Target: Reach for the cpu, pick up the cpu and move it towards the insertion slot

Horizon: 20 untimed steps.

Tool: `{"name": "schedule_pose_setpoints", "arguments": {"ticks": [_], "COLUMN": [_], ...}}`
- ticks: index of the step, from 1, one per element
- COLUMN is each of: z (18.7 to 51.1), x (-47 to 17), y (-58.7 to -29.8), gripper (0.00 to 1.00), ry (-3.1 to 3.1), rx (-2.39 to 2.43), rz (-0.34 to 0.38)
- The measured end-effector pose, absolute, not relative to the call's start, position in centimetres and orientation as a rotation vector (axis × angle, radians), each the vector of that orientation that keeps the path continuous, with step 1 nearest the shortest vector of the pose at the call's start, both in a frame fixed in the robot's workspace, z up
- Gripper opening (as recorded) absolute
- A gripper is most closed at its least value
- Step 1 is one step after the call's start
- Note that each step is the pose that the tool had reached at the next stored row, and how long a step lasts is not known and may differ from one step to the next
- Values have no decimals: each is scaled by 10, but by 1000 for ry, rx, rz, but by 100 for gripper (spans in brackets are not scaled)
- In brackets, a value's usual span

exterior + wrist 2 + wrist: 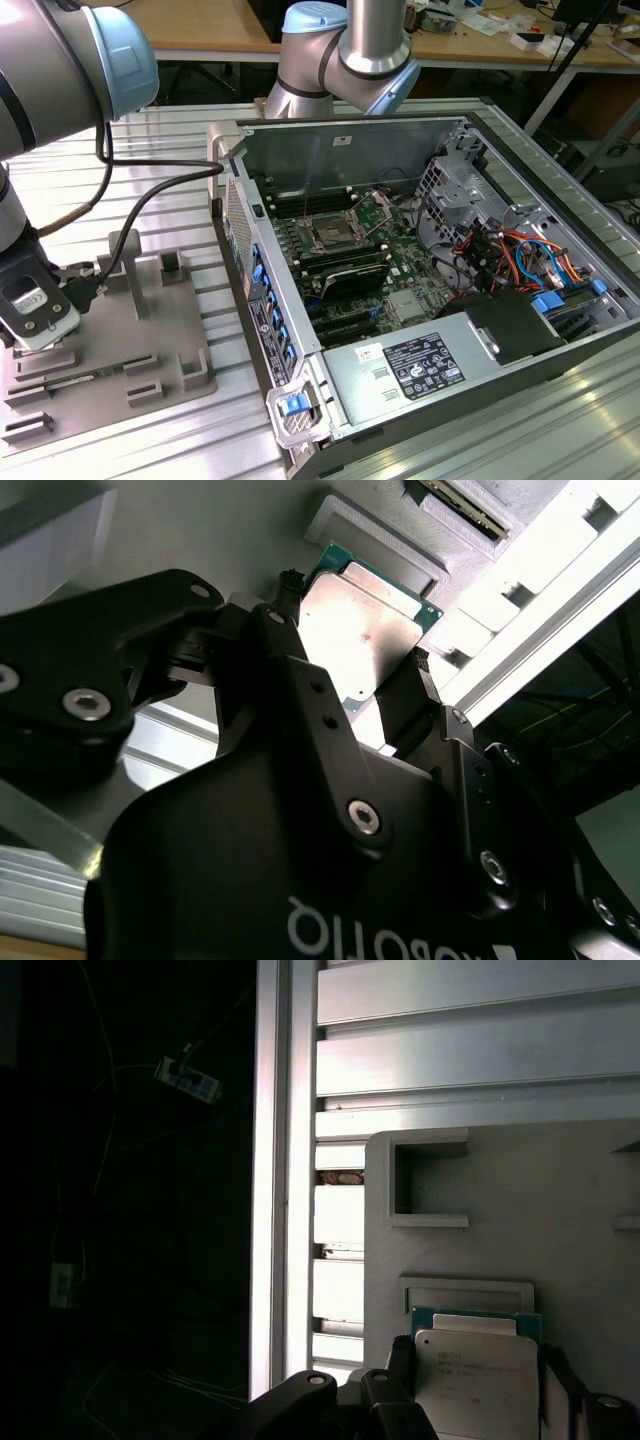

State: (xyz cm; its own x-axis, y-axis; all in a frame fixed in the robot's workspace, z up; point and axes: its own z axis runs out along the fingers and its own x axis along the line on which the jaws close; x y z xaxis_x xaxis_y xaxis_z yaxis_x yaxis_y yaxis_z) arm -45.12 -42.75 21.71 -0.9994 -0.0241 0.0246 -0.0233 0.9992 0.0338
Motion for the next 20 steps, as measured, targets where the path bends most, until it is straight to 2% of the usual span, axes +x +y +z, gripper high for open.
{"name": "schedule_pose_setpoints", "arguments": {"ticks": [20], "z": [221], "x": [-451], "y": [-427], "gripper": [55], "ry": [-3116], "rx": [37], "rz": [-52]}}
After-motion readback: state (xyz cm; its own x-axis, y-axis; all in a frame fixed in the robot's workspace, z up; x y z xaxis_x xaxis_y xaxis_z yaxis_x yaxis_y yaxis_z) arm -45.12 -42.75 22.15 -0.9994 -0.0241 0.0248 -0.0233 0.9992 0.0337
